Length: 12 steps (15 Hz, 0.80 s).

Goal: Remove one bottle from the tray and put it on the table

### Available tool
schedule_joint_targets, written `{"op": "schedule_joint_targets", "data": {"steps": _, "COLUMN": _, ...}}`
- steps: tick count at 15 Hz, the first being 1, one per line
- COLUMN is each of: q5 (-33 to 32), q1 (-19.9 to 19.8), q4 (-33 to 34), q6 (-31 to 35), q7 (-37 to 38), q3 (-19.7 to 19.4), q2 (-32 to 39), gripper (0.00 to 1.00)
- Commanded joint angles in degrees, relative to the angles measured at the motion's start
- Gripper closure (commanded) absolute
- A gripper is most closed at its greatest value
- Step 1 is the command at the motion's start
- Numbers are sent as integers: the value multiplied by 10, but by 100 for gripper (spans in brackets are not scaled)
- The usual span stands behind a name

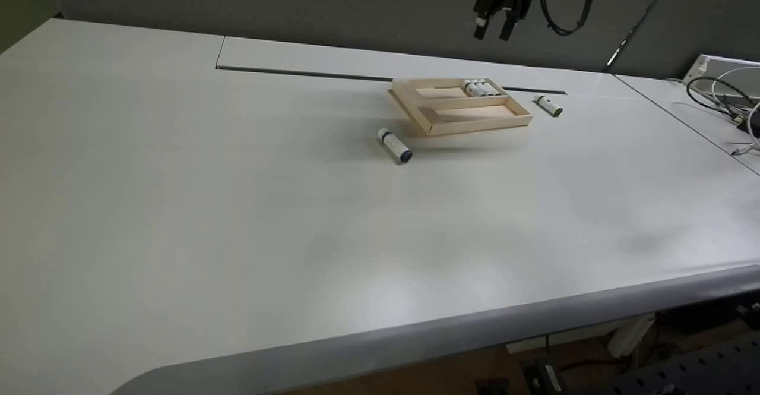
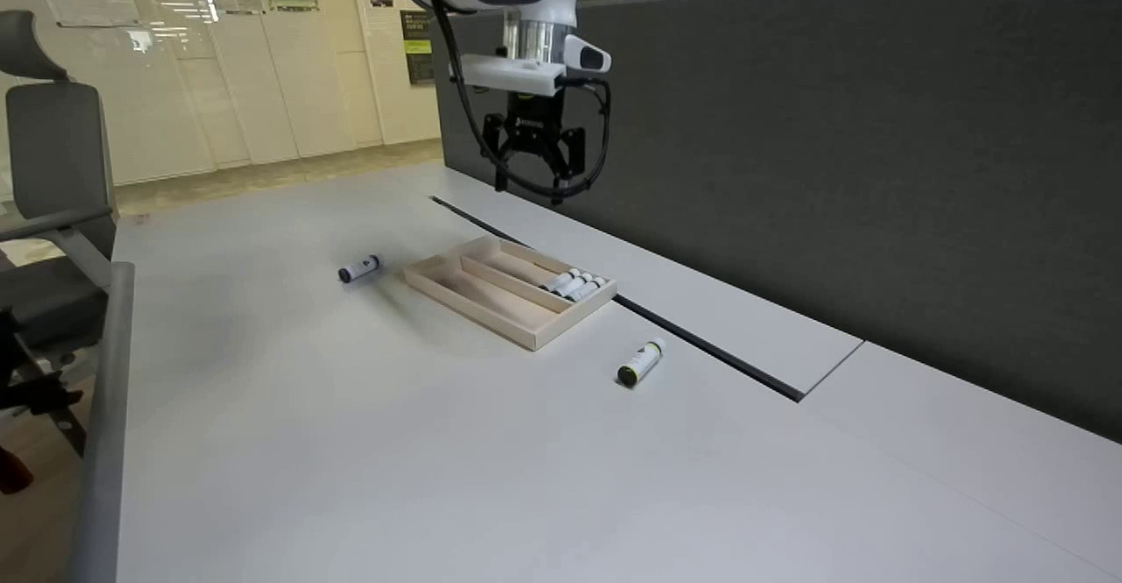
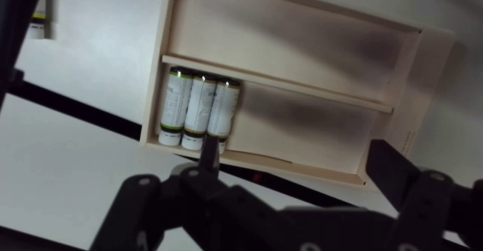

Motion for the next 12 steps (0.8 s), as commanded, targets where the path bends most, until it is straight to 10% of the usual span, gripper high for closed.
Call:
{"op": "schedule_joint_targets", "data": {"steps": 1, "q5": -8, "q1": -4, "q4": 18, "q6": -12, "q7": 7, "q3": 9, "q2": 12, "gripper": 0}}
{"op": "schedule_joint_targets", "data": {"steps": 12, "q5": 8, "q1": -4, "q4": 103, "q6": 1, "q7": 92, "q3": 3, "q2": 88, "gripper": 0}}
